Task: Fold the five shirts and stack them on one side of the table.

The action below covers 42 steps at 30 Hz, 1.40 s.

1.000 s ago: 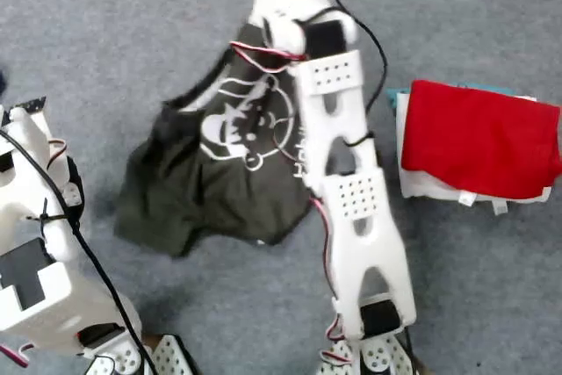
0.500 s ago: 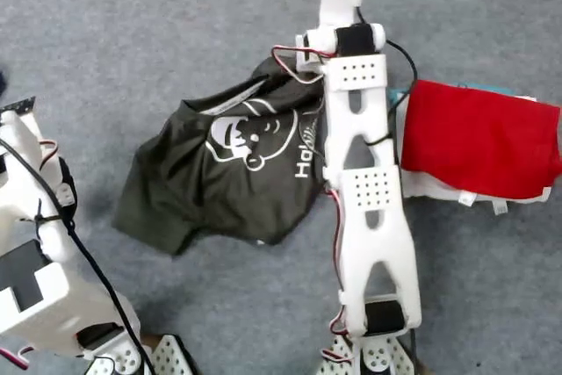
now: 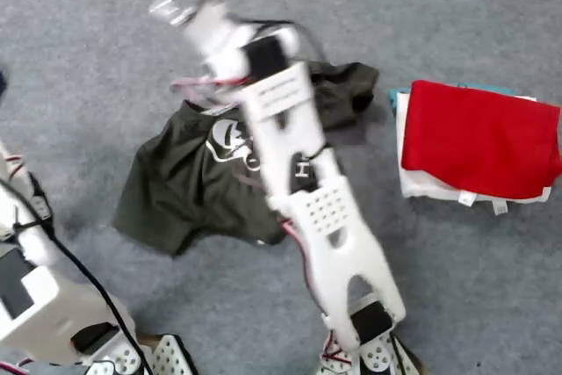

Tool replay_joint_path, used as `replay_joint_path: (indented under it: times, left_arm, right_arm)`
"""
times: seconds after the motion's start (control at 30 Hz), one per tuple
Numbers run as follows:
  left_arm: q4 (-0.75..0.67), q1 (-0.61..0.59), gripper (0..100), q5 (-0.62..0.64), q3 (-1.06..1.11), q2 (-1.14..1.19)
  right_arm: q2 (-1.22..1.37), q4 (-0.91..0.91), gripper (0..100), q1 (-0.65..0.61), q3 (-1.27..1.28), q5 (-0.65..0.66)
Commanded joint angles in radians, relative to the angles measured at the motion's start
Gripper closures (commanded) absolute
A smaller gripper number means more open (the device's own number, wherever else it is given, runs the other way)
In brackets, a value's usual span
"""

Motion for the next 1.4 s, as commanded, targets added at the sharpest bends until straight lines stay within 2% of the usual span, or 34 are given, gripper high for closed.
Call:
replay_joint_path:
  times: [0.0, 0.13, 0.27, 0.37, 0.43, 0.5, 0.57, 0.6, 0.63, 0.73, 0.97, 1.17, 1.37]
  left_arm:
    - [0.014, -0.091, 97, -0.005, -0.065, -0.018]
    - [0.014, -0.147, 97, -0.006, -0.090, -0.018]
    - [0.014, -0.147, 97, -0.006, -0.081, -0.017]
    - [0.012, -0.145, 97, -0.006, -0.081, -0.017]
    - [0.011, -0.147, 97, -0.014, -0.081, -0.017]
    - [0.011, -0.148, 97, -0.041, -0.081, -0.012]
    - [0.008, -0.150, 97, -0.054, -0.081, -0.011]
    - [0.008, -0.150, 97, -0.052, -0.081, -0.011]
    - [0.008, -0.150, 97, -0.052, -0.081, -0.011]
    - [0.008, -0.143, 97, -0.052, -0.081, -0.012]
    - [0.011, -0.139, 97, -0.054, -0.082, -0.017]
    - [0.012, -0.110, 97, -0.054, -0.081, -0.015]
    - [0.012, -0.104, 97, -0.055, -0.084, -0.018]
  right_arm:
    - [-0.067, 0.005, 69.3, -0.077, 0.044, 0.058]
    - [-0.065, -0.029, 69.1, -0.132, 0.317, 0.109]
    - [-0.030, -0.245, 69.1, -0.129, 0.573, 0.110]
    - [0.022, -0.402, 69.5, -0.110, 0.650, 0.110]
    - [0.051, -0.434, 71.7, -0.098, 0.650, 0.109]
    - [0.065, -0.434, 81.2, -0.089, 0.625, 0.103]
    - [0.068, -0.436, 97.2, -0.080, 0.590, 0.109]
    - [0.065, -0.436, 98.7, -0.074, 0.570, 0.109]
    - [0.062, -0.428, 95.5, -0.069, 0.547, 0.101]
    - [0.061, -0.384, 98.4, -0.052, 0.410, 0.097]
    - [0.059, -0.247, 98.6, -0.058, -0.059, -0.057]
    - [-0.159, -0.404, 98.6, -0.072, -0.033, -0.269]
    - [-0.303, -0.626, 98.6, -0.104, -0.024, -0.373]
